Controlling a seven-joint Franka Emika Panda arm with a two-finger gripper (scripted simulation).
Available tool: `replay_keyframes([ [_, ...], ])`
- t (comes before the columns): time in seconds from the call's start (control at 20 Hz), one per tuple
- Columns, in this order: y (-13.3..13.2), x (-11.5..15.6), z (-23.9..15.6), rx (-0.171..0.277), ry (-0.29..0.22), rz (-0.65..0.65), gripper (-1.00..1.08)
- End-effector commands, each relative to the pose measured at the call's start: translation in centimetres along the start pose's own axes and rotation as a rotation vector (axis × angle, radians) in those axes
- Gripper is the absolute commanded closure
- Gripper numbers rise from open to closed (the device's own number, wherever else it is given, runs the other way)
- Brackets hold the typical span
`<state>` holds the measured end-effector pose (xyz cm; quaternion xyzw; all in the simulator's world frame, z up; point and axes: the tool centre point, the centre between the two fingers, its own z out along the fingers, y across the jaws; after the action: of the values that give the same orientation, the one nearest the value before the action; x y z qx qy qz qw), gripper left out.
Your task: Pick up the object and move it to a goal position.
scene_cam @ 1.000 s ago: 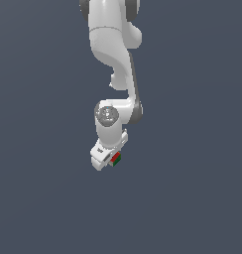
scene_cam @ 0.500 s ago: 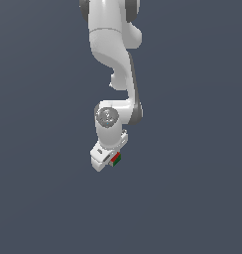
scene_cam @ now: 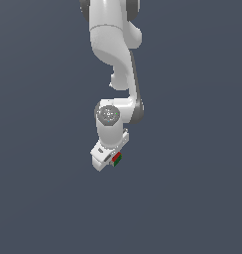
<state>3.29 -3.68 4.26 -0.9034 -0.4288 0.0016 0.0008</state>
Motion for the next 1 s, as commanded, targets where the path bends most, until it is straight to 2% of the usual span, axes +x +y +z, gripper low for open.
replay_keyframes([
  [0.0,0.0,0.6,-1.2,-0.003,0.002,-0.001,1.08],
  [0.35,-0.3,3.1,-6.2,-0.003,0.002,-0.001,1.08],
  [0.95,-0.8,8.9,-17.8,-0.001,0.004,-0.002,1.08],
])
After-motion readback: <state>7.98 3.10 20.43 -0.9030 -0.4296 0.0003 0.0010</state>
